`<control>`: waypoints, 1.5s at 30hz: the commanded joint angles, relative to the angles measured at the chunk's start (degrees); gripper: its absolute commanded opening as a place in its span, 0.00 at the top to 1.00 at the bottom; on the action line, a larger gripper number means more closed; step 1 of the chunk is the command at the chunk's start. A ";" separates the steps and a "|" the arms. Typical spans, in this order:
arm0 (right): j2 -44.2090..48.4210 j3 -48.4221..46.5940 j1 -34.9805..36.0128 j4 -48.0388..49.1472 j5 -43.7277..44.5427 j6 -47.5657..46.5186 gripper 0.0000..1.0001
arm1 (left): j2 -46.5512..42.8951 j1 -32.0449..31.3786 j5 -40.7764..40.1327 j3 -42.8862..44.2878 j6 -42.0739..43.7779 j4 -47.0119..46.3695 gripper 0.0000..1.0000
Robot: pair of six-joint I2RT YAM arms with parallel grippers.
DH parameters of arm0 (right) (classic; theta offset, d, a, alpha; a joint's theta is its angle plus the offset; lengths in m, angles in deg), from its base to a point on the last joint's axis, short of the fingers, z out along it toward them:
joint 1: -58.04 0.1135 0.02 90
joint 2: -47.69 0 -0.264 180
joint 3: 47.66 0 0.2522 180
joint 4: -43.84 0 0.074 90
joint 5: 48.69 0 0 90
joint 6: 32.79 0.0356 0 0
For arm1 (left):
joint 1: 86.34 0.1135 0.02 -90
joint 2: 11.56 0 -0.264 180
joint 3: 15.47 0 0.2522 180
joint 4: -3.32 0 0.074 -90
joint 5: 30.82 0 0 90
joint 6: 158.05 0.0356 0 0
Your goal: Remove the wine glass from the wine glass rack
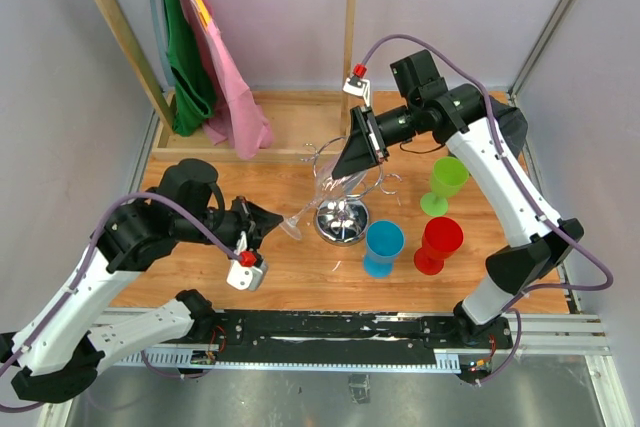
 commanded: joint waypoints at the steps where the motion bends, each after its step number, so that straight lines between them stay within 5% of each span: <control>1: 2.32 0.76 1.03 -1.09 -1.05 -1.11 0.85 | -1.20 -0.44 0.41 -0.42 2.40 -2.72 1.00; 4: 2.48 0.82 1.05 -1.08 -1.09 -1.18 0.98 | -1.53 -0.44 0.03 -0.79 3.49 -2.74 1.00; 11: 2.91 -0.29 0.88 -0.94 -1.28 -1.15 0.99 | -2.04 -0.44 -1.41 -1.48 4.62 -2.85 0.96; 18: 3.80 -5.18 -4.54 3.31 -3.04 3.10 0.99 | -1.68 -0.44 -3.85 -0.51 2.13 -3.49 0.46; 27: 7.49 -10.95 -17.80 12.38 -3.96 11.47 0.99 | -1.45 -0.44 -6.42 -0.20 -3.42 -7.35 0.18; 32: 10.71 -11.61 -36.14 10.31 0.75 11.45 0.99 | -0.46 -0.44 -8.84 1.24 -9.53 -11.92 0.16; 36: 11.77 -12.30 -47.82 -0.40 9.92 4.53 0.99 | 2.50 -0.43 -10.96 5.66 -22.17 -17.94 0.15; 40: 10.86 -15.49 -50.30 -10.90 24.86 -3.37 0.99 | 6.10 -0.39 -14.67 10.86 -36.27 -23.61 0.14; 45: 14.41 -8.57 -50.36 -14.15 37.42 -5.96 0.99 | 8.44 -0.40 -19.90 13.04 -46.02 -29.65 0.12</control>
